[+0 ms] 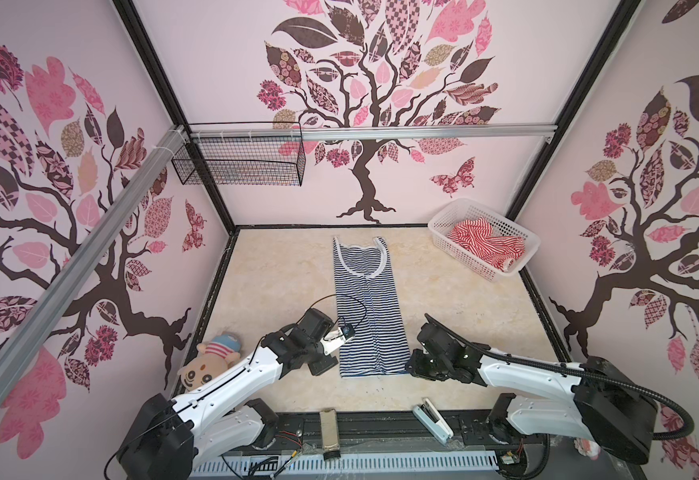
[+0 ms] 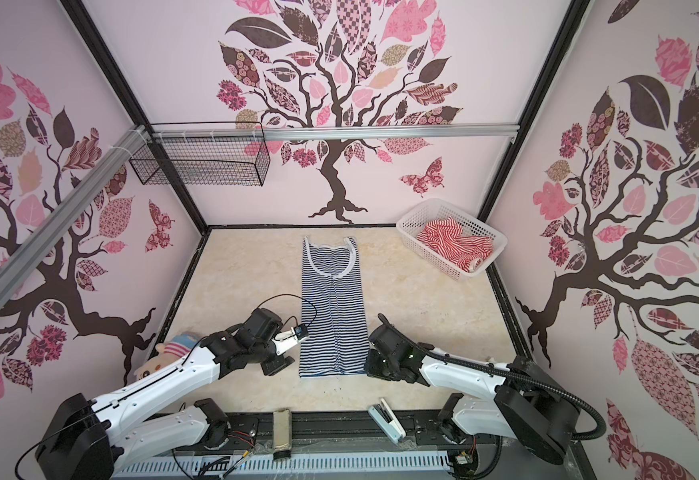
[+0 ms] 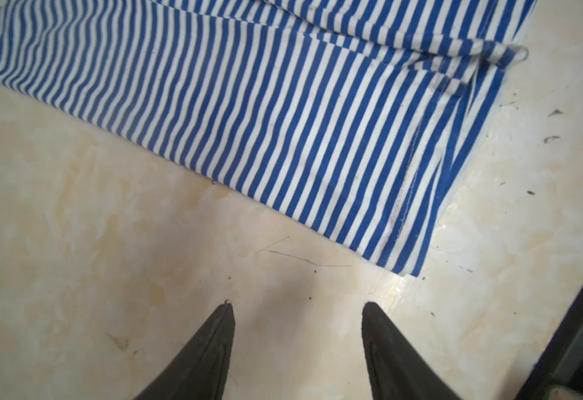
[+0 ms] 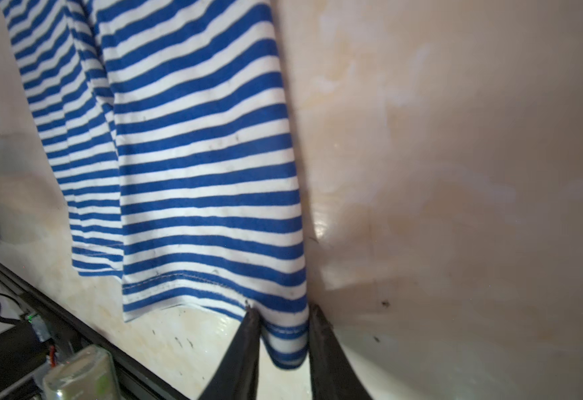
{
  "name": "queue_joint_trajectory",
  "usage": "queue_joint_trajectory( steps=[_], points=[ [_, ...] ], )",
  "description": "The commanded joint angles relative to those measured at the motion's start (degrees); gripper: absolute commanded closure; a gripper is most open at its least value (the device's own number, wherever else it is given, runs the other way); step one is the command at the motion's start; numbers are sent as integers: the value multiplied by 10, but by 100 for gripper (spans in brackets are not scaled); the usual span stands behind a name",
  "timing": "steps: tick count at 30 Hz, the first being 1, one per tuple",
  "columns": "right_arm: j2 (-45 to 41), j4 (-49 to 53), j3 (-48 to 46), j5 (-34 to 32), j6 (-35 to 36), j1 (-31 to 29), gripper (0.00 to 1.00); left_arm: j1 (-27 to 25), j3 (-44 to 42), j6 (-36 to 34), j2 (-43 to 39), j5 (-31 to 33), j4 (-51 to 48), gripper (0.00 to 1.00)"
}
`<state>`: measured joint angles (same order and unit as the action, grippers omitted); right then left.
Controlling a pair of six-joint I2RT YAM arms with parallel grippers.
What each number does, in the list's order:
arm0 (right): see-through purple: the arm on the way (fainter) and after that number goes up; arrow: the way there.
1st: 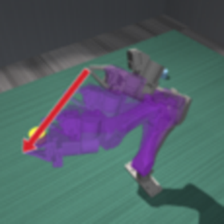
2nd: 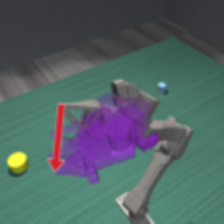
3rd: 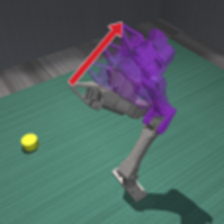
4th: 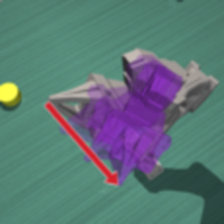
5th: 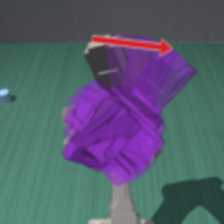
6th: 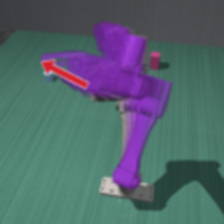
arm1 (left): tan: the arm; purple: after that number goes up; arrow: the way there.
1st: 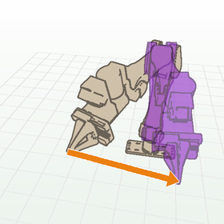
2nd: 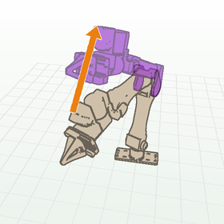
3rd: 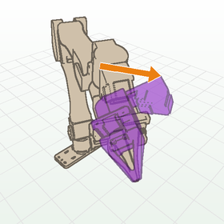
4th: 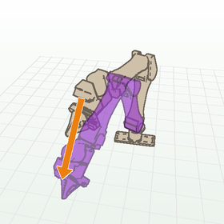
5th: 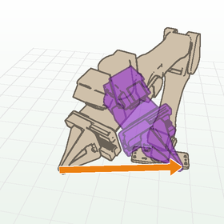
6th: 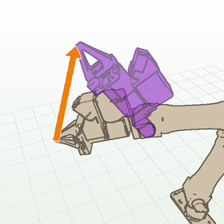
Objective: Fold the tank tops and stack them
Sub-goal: 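Pinch the strip's near hem corners with both grippers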
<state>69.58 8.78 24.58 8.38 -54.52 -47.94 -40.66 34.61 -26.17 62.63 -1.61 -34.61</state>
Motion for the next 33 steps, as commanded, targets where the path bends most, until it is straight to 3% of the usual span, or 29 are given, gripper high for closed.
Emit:
queue_joint_trajectory(
  steps=[1, 9, 24, 33],
  points=[
    [-10, 19, -1, -2, -7, -4, 83, -27, -8, 6, 23, 35, 34, 35],
    [-36, 9, 9, 4, -14, -4, 100, -83, -11, -12, 61, 42, 58, 31],
    [-48, 11, 31, -8, -23, -4, 100, -98, 2, -37, 87, -29, 24, 33],
    [-50, 12, 40, -9, -23, -4, 100, -102, 17, -37, 133, -55, 18, 53]
  ],
)
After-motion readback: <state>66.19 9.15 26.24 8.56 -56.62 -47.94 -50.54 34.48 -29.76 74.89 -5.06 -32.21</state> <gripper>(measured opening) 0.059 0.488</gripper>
